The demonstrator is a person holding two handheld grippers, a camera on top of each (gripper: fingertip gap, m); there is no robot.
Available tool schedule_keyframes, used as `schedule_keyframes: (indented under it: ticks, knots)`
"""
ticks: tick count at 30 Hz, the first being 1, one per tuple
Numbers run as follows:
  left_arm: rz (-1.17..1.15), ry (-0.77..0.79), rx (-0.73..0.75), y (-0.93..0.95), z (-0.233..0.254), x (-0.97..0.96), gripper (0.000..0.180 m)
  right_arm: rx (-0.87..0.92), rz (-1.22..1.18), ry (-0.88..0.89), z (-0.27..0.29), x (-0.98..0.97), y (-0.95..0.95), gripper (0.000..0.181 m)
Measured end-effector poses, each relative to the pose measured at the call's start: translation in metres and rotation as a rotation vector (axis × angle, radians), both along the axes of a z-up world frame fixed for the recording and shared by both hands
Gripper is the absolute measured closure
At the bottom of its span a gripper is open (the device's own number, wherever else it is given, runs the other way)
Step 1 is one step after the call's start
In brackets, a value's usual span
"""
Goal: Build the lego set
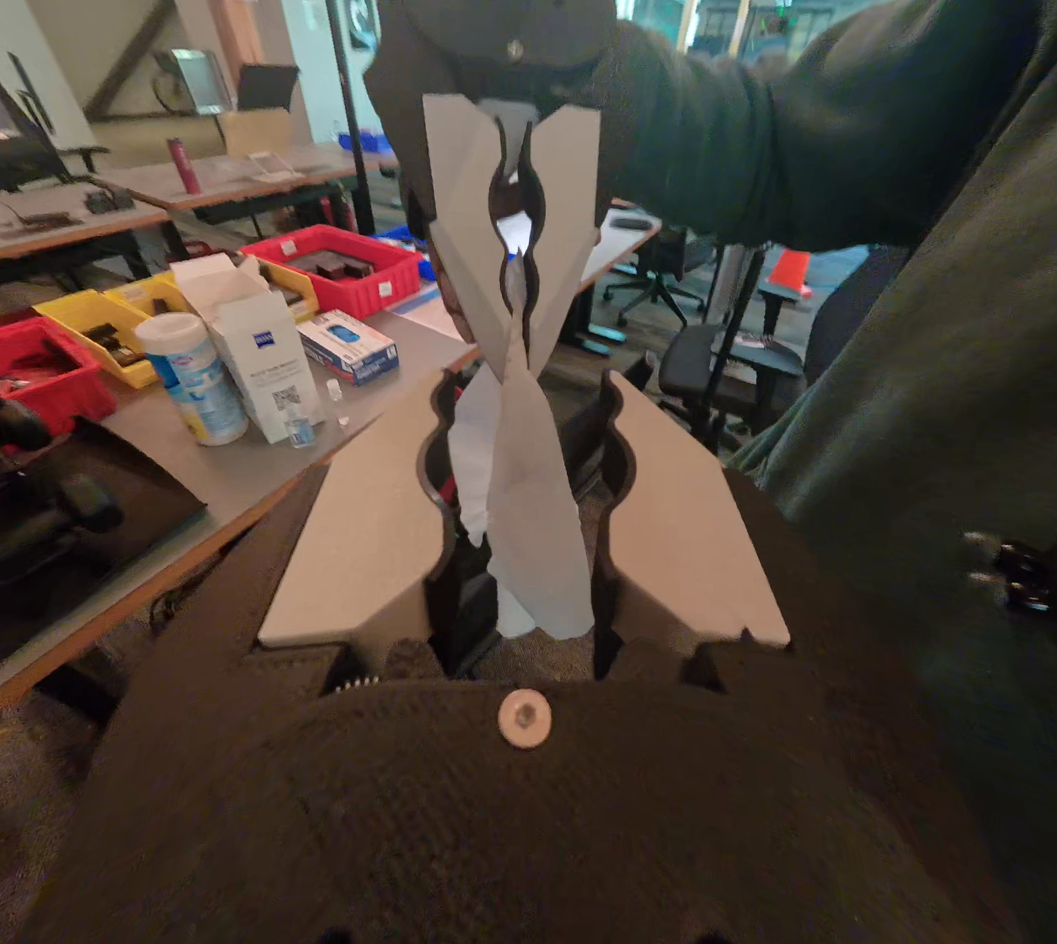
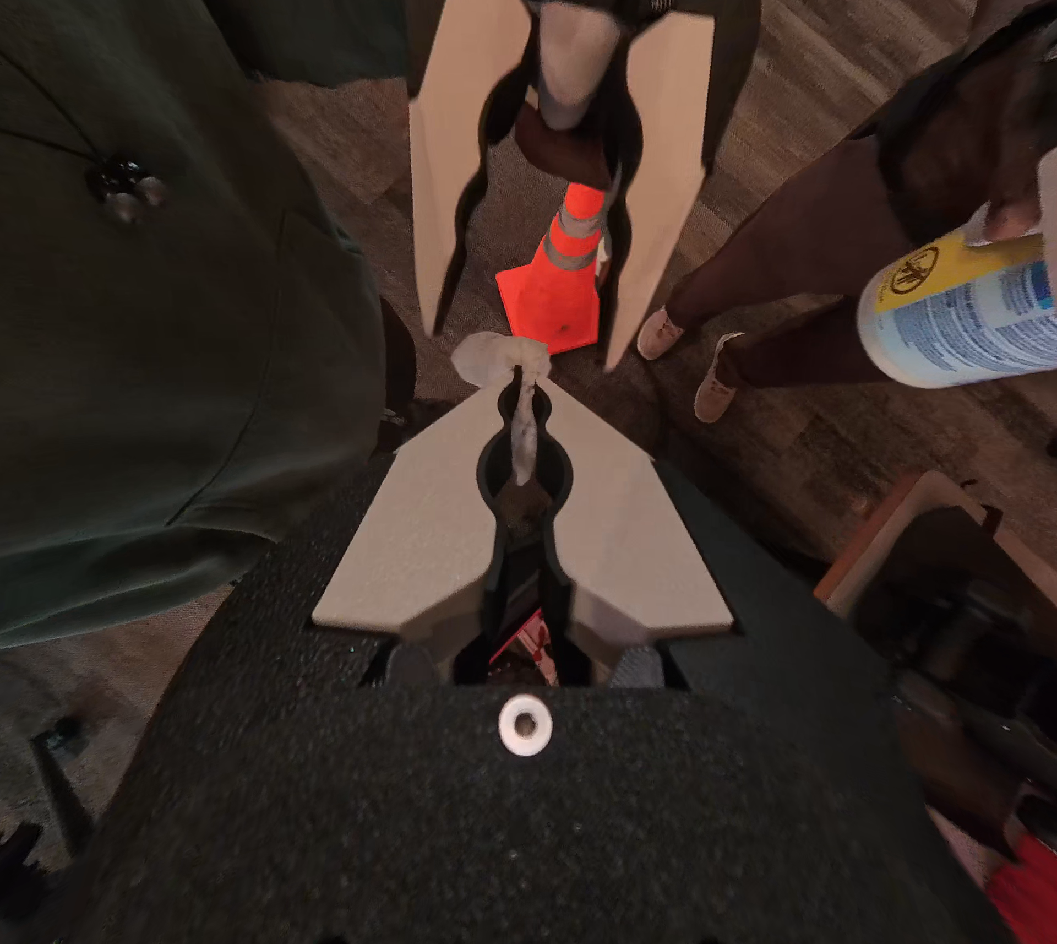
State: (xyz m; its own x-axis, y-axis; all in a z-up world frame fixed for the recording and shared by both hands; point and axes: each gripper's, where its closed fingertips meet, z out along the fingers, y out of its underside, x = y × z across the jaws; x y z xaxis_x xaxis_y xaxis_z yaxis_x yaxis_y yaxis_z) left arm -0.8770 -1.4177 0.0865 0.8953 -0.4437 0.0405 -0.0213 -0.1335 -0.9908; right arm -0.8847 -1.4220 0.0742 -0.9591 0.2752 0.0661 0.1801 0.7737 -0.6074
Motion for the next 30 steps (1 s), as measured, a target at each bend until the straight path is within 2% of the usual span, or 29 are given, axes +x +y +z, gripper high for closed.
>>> schedule_keyframes:
  ticks: [2, 3, 5, 7, 14, 21, 27, 30]
  knots:
    - [-0.027, 0.038, -0.053, 0.016, -0.015, 0.005, 0.129, 0.020, -0.017, 0.001, -0.002, 0.000, 0.005, 0.181]
    - [-0.024, 0.065, -0.072, 0.022, -0.022, 0.006, 0.136, 0.022, -0.026, 0.002, -0.001, 0.002, 0.007, 0.181]
    - [-0.009, 0.095, -0.085, 0.032, -0.031, 0.004, 0.164, 0.032, -0.055, 0.010, 0.001, 0.003, 0.013, 0.181]
    - [-0.039, 0.055, -0.062, 0.035, -0.029, 0.007, 0.180, 0.040, -0.092, 0.022, 0.004, 0.005, 0.023, 0.181]
    - [-0.111, 0.033, -0.026, 0.040, -0.027, 0.018, 0.180, -0.041, -0.192, 0.001, 0.001, 0.014, 0.040, 0.181]
    - [-0.034, -0.114, -0.011, 0.033, -0.046, 0.020, 0.180, -0.130, -0.291, 0.012, -0.007, 0.011, 0.053, 0.180]
    - [0.151, -0.263, 0.032, 0.003, -0.065, -0.005, 0.180, -0.303, -0.432, 0.212, 0.045, -0.056, 0.067, 0.174]
    - [0.230, -0.294, 0.058, -0.020, -0.068, -0.016, 0.180, -0.305, -0.520, 0.337, 0.070, -0.114, 0.075, 0.169]
